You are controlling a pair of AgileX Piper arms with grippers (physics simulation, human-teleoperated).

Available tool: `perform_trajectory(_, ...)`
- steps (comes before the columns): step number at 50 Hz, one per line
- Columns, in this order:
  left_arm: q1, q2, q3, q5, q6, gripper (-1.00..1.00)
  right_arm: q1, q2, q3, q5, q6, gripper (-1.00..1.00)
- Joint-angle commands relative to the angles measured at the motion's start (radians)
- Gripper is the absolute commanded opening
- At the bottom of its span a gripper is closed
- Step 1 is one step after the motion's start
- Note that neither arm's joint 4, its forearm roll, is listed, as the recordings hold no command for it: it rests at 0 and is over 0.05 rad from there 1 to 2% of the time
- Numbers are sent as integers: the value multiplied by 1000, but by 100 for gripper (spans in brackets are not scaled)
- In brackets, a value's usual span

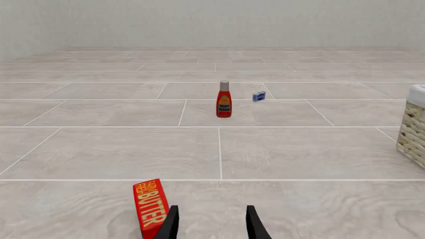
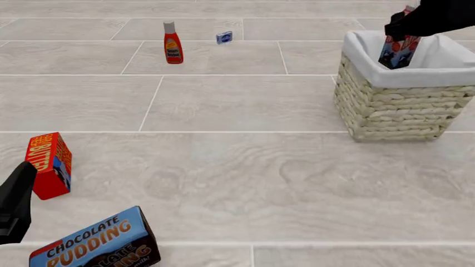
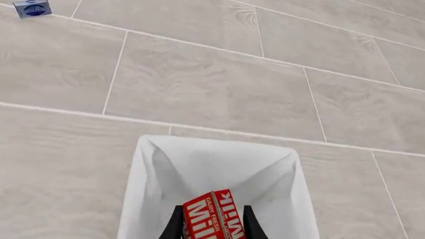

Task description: Pick the milk and place it in the basket.

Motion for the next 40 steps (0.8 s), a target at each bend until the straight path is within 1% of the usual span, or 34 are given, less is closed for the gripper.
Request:
perform_trajectory(1, 0, 0, 0, 0, 0, 100, -11, 40, -35, -17, 21, -100)
perform_trajectory(26, 0, 0, 0, 0, 0, 100, -20, 107, -35, -25, 31, -100)
perform_trajectory(40, 0, 0, 0, 0, 0, 100, -18, 141, -24, -33, 24, -100)
